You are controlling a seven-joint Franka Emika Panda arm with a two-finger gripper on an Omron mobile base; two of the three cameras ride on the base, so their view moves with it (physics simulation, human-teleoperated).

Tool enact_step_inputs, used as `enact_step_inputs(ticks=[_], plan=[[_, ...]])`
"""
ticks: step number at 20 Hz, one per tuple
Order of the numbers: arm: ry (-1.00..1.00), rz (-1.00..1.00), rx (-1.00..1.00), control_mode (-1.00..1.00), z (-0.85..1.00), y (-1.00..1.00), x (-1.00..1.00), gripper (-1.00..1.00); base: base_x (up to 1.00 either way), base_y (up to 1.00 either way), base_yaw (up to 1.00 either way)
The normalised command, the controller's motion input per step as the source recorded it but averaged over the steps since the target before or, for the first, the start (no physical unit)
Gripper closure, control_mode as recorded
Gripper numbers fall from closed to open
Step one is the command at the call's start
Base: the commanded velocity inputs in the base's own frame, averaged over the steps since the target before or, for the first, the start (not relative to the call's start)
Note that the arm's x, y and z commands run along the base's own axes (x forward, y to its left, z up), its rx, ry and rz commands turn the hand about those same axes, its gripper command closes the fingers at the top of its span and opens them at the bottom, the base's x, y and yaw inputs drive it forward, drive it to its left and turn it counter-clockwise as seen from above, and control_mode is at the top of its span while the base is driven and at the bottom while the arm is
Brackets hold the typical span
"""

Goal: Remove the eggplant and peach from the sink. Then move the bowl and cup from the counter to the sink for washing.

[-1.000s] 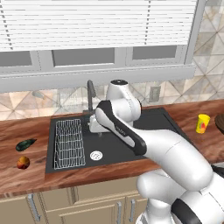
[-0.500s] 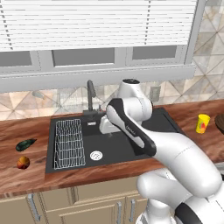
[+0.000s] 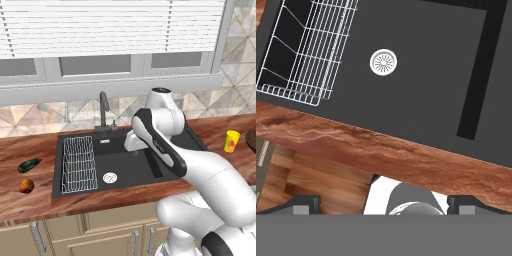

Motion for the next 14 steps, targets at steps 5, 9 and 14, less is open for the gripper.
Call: enact_step_inputs(ticks=[5,9,14], plan=[[0.0,0.02,-0.02,-1.0,0.04,-0.27,-0.06,-1.0,0.0,0.0,0.0],[0.0,0.0,-0.01,-1.0,0.06,-0.26,-0.06,-1.0,0.0,0.0,0.0],[0.0,0.0,-0.04,-1.0,0.02,-0.24,-0.05,-1.0,0.0,0.0,0.0]])
